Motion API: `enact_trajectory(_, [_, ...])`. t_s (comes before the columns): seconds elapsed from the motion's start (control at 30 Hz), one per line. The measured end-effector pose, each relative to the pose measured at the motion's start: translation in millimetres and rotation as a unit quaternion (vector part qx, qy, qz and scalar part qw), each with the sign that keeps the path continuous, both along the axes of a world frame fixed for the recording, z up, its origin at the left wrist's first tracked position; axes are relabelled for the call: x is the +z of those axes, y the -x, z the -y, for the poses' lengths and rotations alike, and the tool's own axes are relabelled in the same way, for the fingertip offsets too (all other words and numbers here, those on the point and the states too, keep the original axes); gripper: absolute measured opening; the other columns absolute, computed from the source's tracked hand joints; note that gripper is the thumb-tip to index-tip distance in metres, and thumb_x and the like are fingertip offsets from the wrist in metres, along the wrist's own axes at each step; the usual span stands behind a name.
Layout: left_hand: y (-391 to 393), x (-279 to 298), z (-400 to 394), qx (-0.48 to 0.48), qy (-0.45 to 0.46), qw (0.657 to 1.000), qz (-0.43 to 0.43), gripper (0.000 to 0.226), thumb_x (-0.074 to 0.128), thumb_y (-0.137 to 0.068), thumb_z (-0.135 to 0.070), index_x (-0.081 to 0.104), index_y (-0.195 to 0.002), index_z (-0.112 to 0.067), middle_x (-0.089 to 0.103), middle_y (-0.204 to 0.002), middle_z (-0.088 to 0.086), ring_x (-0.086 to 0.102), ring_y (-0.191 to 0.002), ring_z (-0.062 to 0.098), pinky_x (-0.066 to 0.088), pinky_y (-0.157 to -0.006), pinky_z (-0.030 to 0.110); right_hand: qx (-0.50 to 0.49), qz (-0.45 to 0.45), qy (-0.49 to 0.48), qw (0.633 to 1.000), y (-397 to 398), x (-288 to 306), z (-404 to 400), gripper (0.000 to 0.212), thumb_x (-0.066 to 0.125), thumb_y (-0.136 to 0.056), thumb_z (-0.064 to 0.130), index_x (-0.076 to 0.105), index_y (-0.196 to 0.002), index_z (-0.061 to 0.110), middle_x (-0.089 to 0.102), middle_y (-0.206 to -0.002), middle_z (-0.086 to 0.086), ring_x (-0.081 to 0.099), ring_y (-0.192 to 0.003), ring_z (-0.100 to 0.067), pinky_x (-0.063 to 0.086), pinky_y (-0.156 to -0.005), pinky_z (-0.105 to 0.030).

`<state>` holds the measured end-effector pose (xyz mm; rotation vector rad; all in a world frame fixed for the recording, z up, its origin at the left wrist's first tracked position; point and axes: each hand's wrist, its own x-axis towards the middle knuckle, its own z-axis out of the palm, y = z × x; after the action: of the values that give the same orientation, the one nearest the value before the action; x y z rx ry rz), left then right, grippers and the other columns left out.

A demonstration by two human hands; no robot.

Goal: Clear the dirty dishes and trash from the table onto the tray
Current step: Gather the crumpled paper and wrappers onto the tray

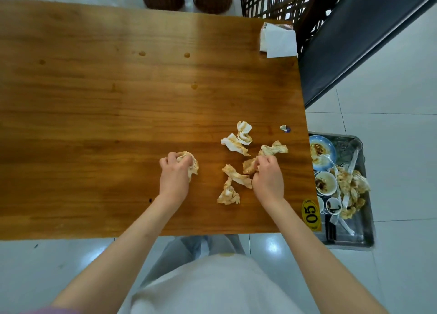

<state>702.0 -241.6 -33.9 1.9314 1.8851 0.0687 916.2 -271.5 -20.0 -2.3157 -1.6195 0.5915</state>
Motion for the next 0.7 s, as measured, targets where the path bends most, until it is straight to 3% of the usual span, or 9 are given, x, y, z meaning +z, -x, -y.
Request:
enact_trajectory(0.17, [-8.3, 11.8, -3.5, -0.010, -0.077, 0.991, 0.105, 0.034, 0.057, -0.077, 0.017, 0.061, -0.094, -0.013, 0.052, -0.103, 0.011, 0.046, -0.095, 0.025, 0.040, -0.067, 0.023, -0.058, -0.002, -0.046, 0.997, -14.4, 12.2, 3.4, 0.035, 0.052, -0.083, -0.008, 0.053, -0.112, 0.011, 0.052, -0.110, -0.006, 0.053, -0.098, -0.018, 0.049, -0.076, -0.025])
enact_trajectory(0.23, [-24.1, 20.6, 2.1, -0.061, -0.103, 0.981, 0.149, 0.038, 0.059, -0.074, 0.016, 0.061, -0.098, -0.013, 0.053, -0.105, 0.010, 0.047, -0.095, 0.022, 0.042, -0.069, 0.021, -0.059, 0.006, -0.054, 0.997, -21.4, 15.0, -0.1, 0.039, 0.049, -0.084, -0.008, 0.052, -0.119, 0.009, 0.052, -0.116, -0.008, 0.052, -0.105, -0.020, 0.049, -0.083, -0.028])
enact_trajectory(0.33, [-51.8, 21.1, 16.4, -0.166, -0.096, 0.968, 0.164, 0.045, 0.059, -0.074, 0.011, 0.059, -0.110, -0.016, 0.052, -0.113, 0.009, 0.047, -0.102, 0.021, 0.044, -0.079, 0.020, -0.039, 0.032, -0.071, 0.996, -29.9, 17.0, -6.9, 0.038, 0.047, -0.086, -0.008, 0.053, -0.120, 0.010, 0.052, -0.113, -0.009, 0.051, -0.105, -0.021, 0.043, -0.081, -0.022])
enact_trajectory(0.47, [-73.3, 2.9, 33.7, -0.203, -0.053, 0.973, 0.096, 0.050, 0.056, -0.085, -0.017, 0.042, -0.132, -0.018, 0.037, -0.139, 0.008, 0.036, -0.124, 0.028, 0.040, -0.099, 0.032, -0.025, 0.064, -0.075, 0.995, -42.0, 16.8, -18.5, 0.038, 0.049, -0.087, -0.005, 0.053, -0.120, 0.013, 0.052, -0.113, -0.008, 0.049, -0.107, -0.020, 0.037, -0.080, -0.018])
enact_trajectory(0.6, [-84.9, -21.5, 47.5, -0.181, 0.009, 0.983, -0.019, 0.078, 0.045, -0.085, -0.060, 0.011, -0.147, -0.027, 0.010, -0.155, 0.009, 0.010, -0.141, 0.035, 0.019, -0.112, 0.044, 0.013, 0.065, -0.085, 0.994, -50.5, 10.4, -29.5, 0.040, 0.054, -0.085, -0.004, 0.053, -0.121, 0.013, 0.052, -0.112, -0.008, 0.049, -0.107, -0.020, 0.037, -0.079, -0.017])
enact_trajectory(0.67, [-88.7, -30.2, 50.5, -0.176, 0.003, 0.983, -0.046, 0.077, 0.042, -0.084, -0.065, 0.010, -0.147, -0.033, 0.009, -0.156, 0.009, 0.009, -0.141, 0.036, 0.017, -0.113, 0.045, 0.030, 0.061, -0.104, 0.992, -51.0, 6.4, -35.7, 0.042, 0.056, -0.084, -0.004, 0.053, -0.123, 0.011, 0.054, -0.110, -0.010, 0.050, -0.104, -0.020, 0.039, -0.077, -0.016])
enact_trajectory(0.7, [-91.0, -31.8, 50.4, -0.168, -0.013, 0.984, -0.051, 0.071, 0.043, -0.085, -0.064, 0.020, -0.145, -0.033, 0.016, -0.154, 0.011, 0.015, -0.140, 0.037, 0.021, -0.111, 0.046, 0.041, 0.062, -0.112, 0.991, -52.5, 3.8, -38.9, 0.043, 0.057, -0.084, -0.004, 0.053, -0.124, 0.011, 0.055, -0.110, -0.011, 0.050, -0.102, -0.020, 0.039, -0.077, -0.017])
